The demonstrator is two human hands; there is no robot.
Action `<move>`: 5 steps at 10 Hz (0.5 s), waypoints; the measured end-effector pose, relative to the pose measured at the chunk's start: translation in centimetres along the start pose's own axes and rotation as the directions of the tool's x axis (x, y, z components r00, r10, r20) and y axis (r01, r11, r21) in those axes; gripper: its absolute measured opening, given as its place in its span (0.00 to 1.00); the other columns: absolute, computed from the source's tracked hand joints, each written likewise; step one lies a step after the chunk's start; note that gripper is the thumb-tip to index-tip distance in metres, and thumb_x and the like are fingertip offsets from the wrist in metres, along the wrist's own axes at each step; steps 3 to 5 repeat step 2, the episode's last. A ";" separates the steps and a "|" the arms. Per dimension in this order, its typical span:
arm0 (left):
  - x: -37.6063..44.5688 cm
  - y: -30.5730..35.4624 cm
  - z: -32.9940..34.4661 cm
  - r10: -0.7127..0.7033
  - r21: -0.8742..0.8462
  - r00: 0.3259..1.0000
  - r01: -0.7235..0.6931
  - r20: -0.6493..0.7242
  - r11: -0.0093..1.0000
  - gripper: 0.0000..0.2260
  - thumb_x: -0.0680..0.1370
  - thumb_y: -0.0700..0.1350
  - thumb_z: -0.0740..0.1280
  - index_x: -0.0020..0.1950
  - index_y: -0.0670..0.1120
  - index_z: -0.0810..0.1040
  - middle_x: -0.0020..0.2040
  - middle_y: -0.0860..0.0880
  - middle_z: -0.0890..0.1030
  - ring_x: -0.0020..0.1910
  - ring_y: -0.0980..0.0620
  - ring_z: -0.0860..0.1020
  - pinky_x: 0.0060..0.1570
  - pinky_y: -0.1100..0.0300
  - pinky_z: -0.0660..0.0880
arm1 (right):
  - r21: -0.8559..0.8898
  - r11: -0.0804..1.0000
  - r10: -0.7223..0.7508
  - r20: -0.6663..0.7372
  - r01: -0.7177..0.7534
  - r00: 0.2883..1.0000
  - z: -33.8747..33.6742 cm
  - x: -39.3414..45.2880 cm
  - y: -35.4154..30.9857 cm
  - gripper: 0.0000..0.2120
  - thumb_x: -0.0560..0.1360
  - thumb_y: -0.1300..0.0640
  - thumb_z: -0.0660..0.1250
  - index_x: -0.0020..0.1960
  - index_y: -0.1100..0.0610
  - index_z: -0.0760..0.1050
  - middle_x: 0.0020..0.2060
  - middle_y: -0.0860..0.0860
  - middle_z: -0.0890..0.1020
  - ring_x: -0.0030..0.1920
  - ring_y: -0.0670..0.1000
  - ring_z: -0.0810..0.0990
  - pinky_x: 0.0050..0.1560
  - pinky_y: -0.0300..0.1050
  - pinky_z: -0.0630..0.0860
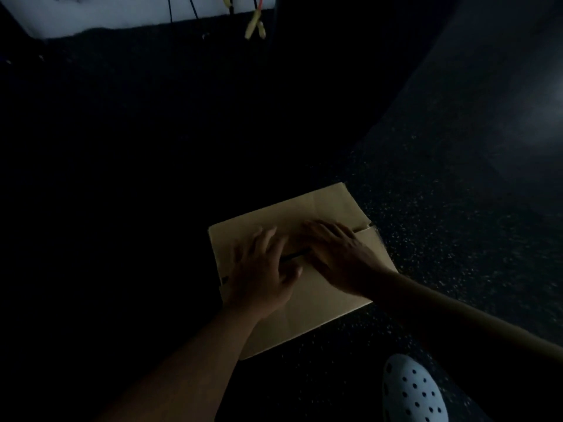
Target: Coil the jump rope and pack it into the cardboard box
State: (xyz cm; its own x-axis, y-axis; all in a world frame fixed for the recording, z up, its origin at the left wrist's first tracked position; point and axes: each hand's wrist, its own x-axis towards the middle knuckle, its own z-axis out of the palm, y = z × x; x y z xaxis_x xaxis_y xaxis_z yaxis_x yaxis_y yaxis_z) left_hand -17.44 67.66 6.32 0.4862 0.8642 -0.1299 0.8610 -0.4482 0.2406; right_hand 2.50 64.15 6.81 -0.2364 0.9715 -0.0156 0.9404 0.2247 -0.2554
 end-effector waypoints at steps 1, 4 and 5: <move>-0.2 1.3 -2.5 0.037 0.003 0.998 -0.037 -0.041 0.999 0.33 0.75 0.67 0.52 0.75 0.54 0.71 0.78 0.50 0.68 0.77 0.45 0.64 0.74 0.41 0.59 | 0.002 0.996 0.091 -0.020 -0.091 0.996 -2.6 -1.4 -1.0 0.28 0.80 0.42 0.50 0.75 0.52 0.72 0.75 0.55 0.73 0.76 0.58 0.70 0.76 0.58 0.65; -0.6 2.4 -4.4 0.099 -0.030 0.993 -0.101 -0.063 0.994 0.35 0.74 0.68 0.49 0.75 0.53 0.72 0.76 0.50 0.71 0.75 0.45 0.67 0.73 0.43 0.62 | 0.053 0.985 0.167 -0.089 -0.163 0.982 -4.8 -2.4 -1.5 0.25 0.83 0.44 0.51 0.77 0.50 0.69 0.76 0.53 0.71 0.77 0.56 0.67 0.77 0.54 0.60; -0.6 2.4 -4.4 0.099 -0.030 0.993 -0.101 -0.063 0.994 0.35 0.74 0.68 0.49 0.75 0.53 0.72 0.76 0.50 0.71 0.75 0.45 0.67 0.73 0.43 0.62 | 0.053 0.985 0.167 -0.089 -0.163 0.982 -4.8 -2.4 -1.5 0.25 0.83 0.44 0.51 0.77 0.50 0.69 0.76 0.53 0.71 0.77 0.56 0.67 0.77 0.54 0.60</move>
